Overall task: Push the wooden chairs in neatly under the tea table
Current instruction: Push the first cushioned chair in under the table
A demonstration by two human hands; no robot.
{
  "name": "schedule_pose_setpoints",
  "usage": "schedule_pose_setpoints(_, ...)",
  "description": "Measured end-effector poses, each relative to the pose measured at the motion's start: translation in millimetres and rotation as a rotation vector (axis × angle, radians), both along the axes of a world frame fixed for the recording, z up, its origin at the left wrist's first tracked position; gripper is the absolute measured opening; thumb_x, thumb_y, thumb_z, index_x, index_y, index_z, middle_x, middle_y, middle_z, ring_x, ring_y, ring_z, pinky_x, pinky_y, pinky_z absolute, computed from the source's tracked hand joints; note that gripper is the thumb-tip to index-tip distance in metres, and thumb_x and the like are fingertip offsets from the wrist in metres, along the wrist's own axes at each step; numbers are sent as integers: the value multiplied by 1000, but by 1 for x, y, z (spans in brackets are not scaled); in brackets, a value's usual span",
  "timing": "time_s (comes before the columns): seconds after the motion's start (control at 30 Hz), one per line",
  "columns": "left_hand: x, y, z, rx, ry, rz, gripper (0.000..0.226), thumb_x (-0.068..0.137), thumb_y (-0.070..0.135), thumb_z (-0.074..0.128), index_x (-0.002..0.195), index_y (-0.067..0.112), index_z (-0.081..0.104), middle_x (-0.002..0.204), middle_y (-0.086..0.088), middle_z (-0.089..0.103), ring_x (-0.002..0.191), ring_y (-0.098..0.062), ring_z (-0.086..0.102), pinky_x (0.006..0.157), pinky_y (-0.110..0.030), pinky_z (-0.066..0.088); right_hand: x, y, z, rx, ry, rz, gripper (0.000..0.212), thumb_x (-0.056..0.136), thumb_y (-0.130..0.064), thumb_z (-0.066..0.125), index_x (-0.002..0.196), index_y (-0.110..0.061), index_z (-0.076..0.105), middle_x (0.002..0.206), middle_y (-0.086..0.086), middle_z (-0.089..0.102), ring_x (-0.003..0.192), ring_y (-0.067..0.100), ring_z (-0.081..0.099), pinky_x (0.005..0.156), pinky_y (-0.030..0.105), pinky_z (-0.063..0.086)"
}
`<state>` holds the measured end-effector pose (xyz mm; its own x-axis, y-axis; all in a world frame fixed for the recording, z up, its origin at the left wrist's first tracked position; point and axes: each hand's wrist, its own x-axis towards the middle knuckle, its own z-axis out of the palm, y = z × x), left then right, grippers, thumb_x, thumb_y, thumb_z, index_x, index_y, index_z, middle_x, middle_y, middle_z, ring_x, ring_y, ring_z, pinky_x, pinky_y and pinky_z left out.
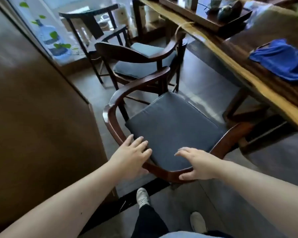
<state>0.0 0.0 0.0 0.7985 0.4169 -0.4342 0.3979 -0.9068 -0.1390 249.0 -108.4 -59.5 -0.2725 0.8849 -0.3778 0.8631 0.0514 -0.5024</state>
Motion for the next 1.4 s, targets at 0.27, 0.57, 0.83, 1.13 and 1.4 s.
schedule_pose_setpoints(0.27, -32, 57, -35, -74, -33, -218, 40, 87, 38, 52, 121, 17, 46, 122, -7, 55, 118, -31, 44, 102, -46, 33, -44, 22, -30, -189, -104, -145, 82, 72, -63, 70, 139, -28, 37, 142, -5, 45, 127, 18, 43, 101, 37, 39)
schedule_pose_setpoints(0.57, -22, 82, -56, -160, -13, -322, 20, 95, 40, 46, 105, 24, 55, 97, 5, 64, 85, -24, 60, 73, -36, 48, -41, 18, -67, -366, -183, -122, 81, 55, -86, 59, 108, -26, 58, 103, -5, 67, 95, 21, 61, 83, 36, 48)
schedule_pose_setpoints(0.83, -22, 87, -59, -197, -3, -362, 31, 95, 50, 38, 107, 26, 54, 101, 8, 65, 93, -19, 61, 79, -37, 50, -42, 27, -69, -476, -231, 24, 96, 53, -100, 34, 99, -22, 64, 85, -4, 54, 79, 22, 53, 67, 35, 43)
schedule_pose_setpoints(1.13, -20, 85, -56, -219, -26, -435, 39, 92, 59, 34, 103, 27, 54, 95, 10, 64, 88, -16, 61, 77, -37, 51, -45, 25, -61, -610, -174, -28, 82, 53, -98, 44, 84, -24, 60, 72, -9, 58, 65, 11, 52, 67, 36, 46)
schedule_pose_setpoints(1.4, -10, 72, -52, -208, 30, -481, 27, 97, 45, 40, 105, 23, 54, 98, 7, 65, 91, -20, 62, 75, -36, 49, -48, 0, -66, -587, -170, -60, 92, 52, -99, 40, 91, -19, 64, 79, -2, 63, 74, 21, 57, 68, 36, 49)
